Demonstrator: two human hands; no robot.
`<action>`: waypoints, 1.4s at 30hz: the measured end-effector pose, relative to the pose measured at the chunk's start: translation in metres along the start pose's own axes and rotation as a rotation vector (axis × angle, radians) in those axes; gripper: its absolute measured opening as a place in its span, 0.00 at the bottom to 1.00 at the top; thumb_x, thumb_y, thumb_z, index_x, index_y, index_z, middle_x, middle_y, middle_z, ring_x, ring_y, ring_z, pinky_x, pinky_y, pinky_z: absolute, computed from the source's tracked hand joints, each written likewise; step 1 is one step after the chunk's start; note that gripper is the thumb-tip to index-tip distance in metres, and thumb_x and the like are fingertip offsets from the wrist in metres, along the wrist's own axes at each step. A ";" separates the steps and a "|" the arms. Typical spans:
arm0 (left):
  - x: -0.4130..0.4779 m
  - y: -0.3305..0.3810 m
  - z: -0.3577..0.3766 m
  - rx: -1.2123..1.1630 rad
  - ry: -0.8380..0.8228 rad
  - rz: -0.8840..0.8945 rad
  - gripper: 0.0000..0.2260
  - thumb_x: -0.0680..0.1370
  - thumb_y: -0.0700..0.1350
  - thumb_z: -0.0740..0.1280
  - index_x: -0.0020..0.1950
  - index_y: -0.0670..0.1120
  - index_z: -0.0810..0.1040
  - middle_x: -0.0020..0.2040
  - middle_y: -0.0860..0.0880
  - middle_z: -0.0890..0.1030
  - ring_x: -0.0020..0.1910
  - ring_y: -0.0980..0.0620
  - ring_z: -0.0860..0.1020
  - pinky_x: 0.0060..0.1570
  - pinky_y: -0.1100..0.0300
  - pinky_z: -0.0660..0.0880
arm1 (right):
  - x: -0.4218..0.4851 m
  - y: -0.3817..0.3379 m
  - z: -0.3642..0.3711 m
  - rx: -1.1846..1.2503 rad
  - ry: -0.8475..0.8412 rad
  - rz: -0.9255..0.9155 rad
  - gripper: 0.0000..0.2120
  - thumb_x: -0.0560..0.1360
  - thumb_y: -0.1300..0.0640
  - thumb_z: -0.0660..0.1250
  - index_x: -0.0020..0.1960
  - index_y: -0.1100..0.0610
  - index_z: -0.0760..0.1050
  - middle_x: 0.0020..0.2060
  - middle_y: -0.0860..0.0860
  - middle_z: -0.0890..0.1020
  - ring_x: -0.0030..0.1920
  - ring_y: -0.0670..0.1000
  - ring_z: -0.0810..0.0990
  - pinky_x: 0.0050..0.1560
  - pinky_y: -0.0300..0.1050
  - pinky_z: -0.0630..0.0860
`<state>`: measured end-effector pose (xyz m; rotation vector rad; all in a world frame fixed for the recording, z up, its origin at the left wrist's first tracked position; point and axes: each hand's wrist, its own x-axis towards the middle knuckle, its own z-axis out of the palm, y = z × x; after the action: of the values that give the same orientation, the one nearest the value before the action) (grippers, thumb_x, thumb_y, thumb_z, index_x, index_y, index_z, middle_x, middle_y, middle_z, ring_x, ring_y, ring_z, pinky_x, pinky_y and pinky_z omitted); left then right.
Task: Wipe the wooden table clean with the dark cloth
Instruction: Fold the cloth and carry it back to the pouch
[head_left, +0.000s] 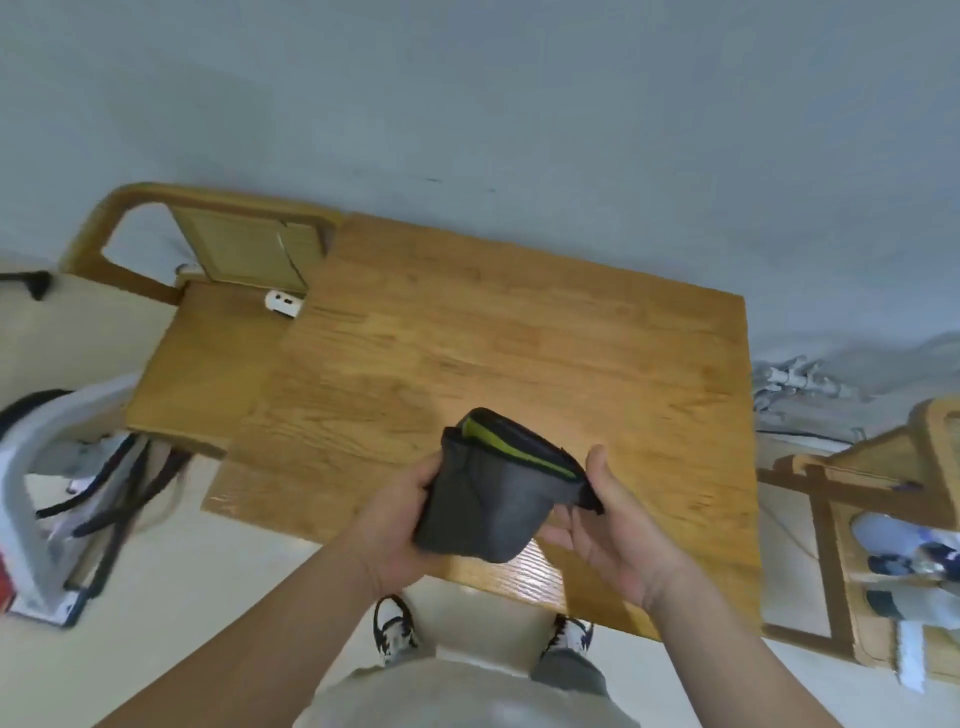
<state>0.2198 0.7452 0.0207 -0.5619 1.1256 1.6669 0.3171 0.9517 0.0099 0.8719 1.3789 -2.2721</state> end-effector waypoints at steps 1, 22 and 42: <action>-0.015 0.010 -0.023 -0.099 -0.015 0.017 0.19 0.81 0.55 0.65 0.60 0.43 0.85 0.60 0.43 0.84 0.55 0.43 0.82 0.56 0.49 0.78 | 0.005 0.000 0.028 0.041 -0.080 -0.010 0.37 0.69 0.27 0.69 0.69 0.51 0.81 0.70 0.55 0.80 0.71 0.54 0.77 0.69 0.54 0.75; -0.173 0.063 -0.285 -0.420 0.309 0.375 0.16 0.74 0.50 0.74 0.59 0.46 0.86 0.61 0.41 0.84 0.58 0.42 0.84 0.57 0.49 0.78 | 0.146 0.013 0.384 -0.621 -0.403 0.290 0.18 0.77 0.47 0.74 0.66 0.48 0.80 0.57 0.49 0.87 0.58 0.53 0.86 0.63 0.58 0.81; -0.277 0.089 -0.610 -0.774 0.633 0.445 0.11 0.79 0.48 0.69 0.57 0.45 0.85 0.53 0.44 0.87 0.45 0.47 0.86 0.48 0.54 0.79 | 0.224 0.169 0.750 -0.984 -0.483 0.269 0.13 0.77 0.45 0.74 0.60 0.47 0.82 0.51 0.48 0.89 0.52 0.54 0.87 0.43 0.51 0.85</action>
<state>0.1555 0.0724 -0.0034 -1.4941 1.0444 2.4168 0.0013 0.2152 0.0035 0.1404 1.7047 -1.2038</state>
